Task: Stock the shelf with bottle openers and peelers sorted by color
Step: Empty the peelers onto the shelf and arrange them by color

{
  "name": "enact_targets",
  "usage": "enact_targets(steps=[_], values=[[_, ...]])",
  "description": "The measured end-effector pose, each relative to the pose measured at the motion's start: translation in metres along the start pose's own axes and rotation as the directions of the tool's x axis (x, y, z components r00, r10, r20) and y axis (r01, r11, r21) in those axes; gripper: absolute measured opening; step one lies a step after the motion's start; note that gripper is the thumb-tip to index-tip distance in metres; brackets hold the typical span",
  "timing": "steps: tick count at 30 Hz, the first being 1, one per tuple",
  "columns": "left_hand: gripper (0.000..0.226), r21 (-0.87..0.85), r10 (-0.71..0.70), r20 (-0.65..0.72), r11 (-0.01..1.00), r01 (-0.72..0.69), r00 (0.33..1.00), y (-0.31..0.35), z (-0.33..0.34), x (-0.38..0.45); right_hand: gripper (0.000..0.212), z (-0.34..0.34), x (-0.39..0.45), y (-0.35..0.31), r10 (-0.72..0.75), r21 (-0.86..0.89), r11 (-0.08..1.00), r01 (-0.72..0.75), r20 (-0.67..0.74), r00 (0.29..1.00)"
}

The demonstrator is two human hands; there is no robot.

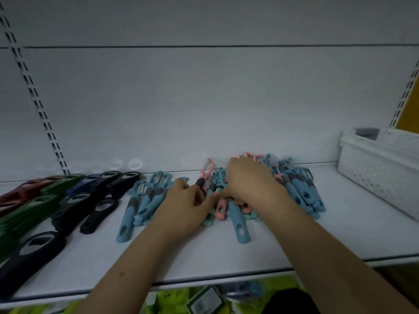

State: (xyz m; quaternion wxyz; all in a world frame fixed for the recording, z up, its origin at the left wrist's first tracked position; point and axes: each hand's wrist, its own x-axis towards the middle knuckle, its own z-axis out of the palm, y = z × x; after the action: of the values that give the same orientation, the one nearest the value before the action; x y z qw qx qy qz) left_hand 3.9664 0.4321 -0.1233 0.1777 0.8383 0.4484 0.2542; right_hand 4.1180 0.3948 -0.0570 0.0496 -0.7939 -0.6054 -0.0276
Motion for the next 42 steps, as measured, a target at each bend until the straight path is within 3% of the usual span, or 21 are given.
enact_targets(steps=[3, 7, 11, 13, 16, 23, 33, 38, 42], values=[[0.036, -0.062, -0.033, 0.026, 0.997, 0.035, 0.999, -0.006, 0.003, 0.004, 0.028, -0.002, 0.002, 0.007, 0.034, 0.184, 0.982, -0.050, 0.092, 0.995], [0.038, -0.119, -0.044, -0.041, 0.992, 0.039, 0.998, -0.008, 0.005, 0.005, 0.045, -0.013, 0.003, 0.024, 0.141, 0.480, 0.871, -0.107, -0.036, 0.989], [0.046, -0.117, -0.025, -0.087, 0.993, 0.014, 0.996, -0.003, -0.002, 0.002, 0.050, -0.017, 0.008, 0.023, 0.200, 0.673, 0.728, -0.133, -0.023, 0.979], [0.053, -0.145, -0.001, -0.096, 0.989, -0.013, 0.995, 0.001, -0.005, -0.001, 0.047, -0.012, 0.008, 0.020, 0.193, 0.701, 0.699, -0.143, 0.009, 0.981], [0.046, -0.241, 0.000, -0.083, 0.970, -0.020, 0.997, 0.004, -0.009, -0.006, 0.041, 0.000, 0.005, 0.016, 0.169, 0.716, 0.681, -0.155, 0.053, 0.984], [0.022, -0.078, 0.007, -0.131, 0.997, -0.017, 0.991, 0.005, -0.011, -0.008, 0.043, 0.016, 0.005, 0.016, 0.167, 0.715, 0.676, -0.181, 0.090, 0.982], [0.030, -0.215, -0.040, -0.101, 0.976, 0.018, 0.994, 0.001, -0.011, -0.002, 0.038, 0.026, 0.010, 0.021, 0.206, 0.747, 0.648, -0.151, 0.020, 0.978], [0.022, -0.309, 0.012, -0.093, 0.950, -0.041, 0.996, 0.005, -0.009, -0.004, 0.057, 0.024, 0.004, 0.012, 0.122, 0.686, 0.724, -0.070, -0.027, 0.992], [0.021, -0.408, 0.075, -0.119, 0.905, -0.118, 0.990, 0.007, -0.010, -0.006, 0.052, 0.023, 0.003, 0.005, 0.113, 0.763, 0.640, -0.089, 0.021, 0.993]])
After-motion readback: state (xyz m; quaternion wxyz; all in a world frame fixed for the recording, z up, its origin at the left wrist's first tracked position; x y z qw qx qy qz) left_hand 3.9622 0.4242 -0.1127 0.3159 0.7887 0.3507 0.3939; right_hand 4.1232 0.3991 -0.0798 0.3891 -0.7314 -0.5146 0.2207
